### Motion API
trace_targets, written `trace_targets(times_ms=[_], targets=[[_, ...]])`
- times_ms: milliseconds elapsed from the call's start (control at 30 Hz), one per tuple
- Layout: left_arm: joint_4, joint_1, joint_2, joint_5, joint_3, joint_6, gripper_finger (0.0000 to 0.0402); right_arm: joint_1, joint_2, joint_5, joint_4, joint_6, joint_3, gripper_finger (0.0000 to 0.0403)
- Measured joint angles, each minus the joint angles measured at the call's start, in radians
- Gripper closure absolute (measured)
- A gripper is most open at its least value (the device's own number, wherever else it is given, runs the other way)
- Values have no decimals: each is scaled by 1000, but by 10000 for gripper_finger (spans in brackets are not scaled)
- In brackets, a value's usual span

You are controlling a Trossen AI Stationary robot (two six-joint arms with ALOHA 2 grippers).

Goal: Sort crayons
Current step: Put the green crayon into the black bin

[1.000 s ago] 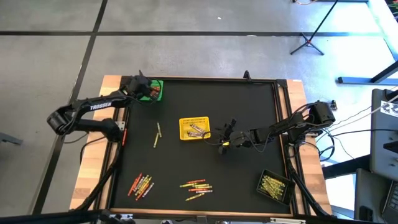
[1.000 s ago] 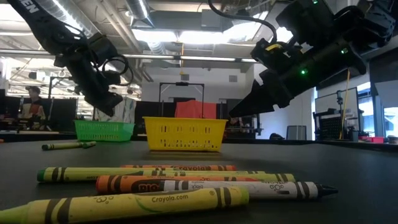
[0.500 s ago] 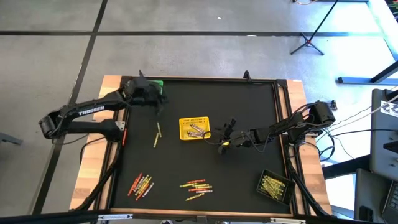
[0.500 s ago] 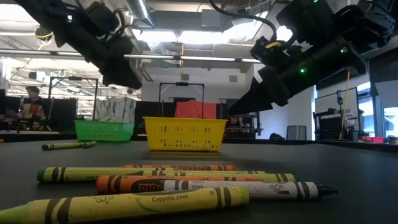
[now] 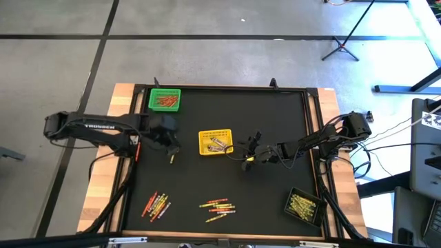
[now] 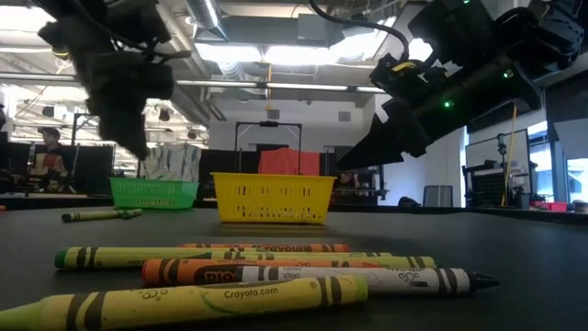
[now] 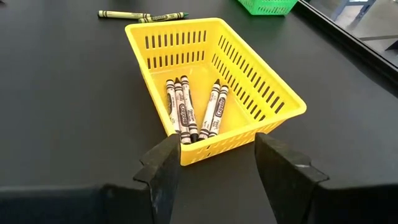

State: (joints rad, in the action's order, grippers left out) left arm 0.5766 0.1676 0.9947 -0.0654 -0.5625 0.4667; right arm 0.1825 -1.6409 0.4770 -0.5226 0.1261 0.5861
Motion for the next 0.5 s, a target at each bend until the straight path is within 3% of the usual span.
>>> trace_targets(times_ms=[233, 500], targets=[[70, -159, 0, 153, 12, 252, 315, 0, 0, 0, 0, 2, 0, 201], [0, -297, 35, 214, 87, 472, 315, 0, 0, 0, 0, 2, 0, 201]])
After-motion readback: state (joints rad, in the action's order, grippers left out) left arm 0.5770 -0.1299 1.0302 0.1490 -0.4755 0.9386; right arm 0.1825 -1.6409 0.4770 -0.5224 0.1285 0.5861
